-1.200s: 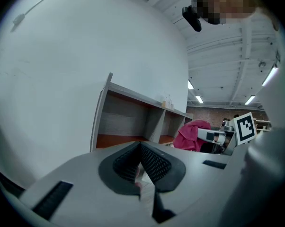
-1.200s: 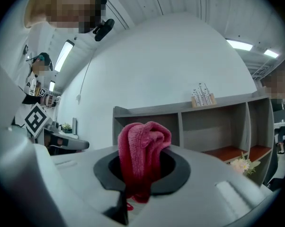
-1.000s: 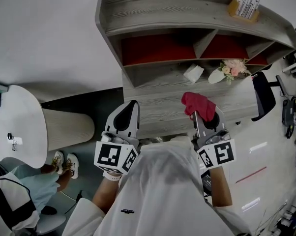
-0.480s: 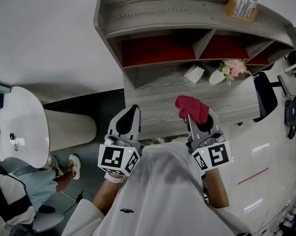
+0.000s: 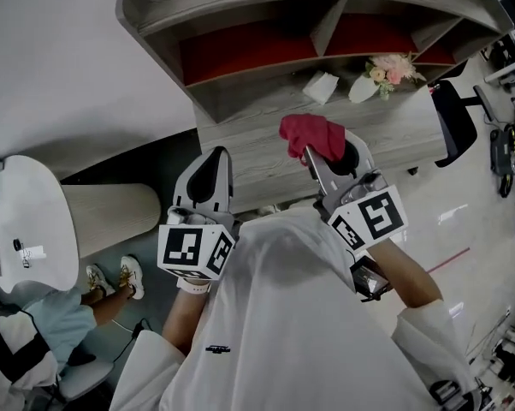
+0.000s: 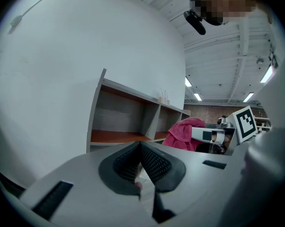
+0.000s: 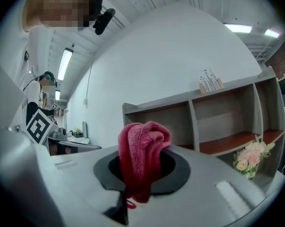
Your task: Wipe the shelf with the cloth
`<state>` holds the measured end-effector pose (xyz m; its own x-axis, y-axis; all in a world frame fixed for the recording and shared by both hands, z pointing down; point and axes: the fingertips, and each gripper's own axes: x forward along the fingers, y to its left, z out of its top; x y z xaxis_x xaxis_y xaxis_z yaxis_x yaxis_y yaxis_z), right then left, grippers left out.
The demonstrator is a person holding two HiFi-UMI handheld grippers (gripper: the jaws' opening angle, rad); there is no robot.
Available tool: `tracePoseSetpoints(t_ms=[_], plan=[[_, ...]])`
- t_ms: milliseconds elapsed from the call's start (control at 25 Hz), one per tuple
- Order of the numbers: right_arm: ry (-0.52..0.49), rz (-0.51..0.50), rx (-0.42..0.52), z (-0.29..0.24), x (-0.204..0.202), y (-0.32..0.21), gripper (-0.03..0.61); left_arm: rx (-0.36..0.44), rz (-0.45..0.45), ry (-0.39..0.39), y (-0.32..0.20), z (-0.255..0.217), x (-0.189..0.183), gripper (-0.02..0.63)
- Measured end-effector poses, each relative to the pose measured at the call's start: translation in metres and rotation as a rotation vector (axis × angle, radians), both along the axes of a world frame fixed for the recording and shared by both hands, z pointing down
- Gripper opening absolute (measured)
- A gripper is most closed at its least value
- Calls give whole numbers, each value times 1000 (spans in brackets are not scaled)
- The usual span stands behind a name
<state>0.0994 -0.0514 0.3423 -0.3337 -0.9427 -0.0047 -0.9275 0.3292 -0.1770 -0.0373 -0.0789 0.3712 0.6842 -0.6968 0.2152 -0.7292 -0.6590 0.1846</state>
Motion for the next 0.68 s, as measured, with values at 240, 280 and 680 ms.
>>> tracePoseSetpoints(t_ms=[240,280,680], plan=[[-17,-55,-36,8,-15,16,61,-10,8,15,5,-4,4,6],[-30,-60,-39,9,-17,17,61,-13,2,17,5,-4,3,6],[86,-110,2,13,-19,31,61,-26,-11,17,6,3,4,6]])
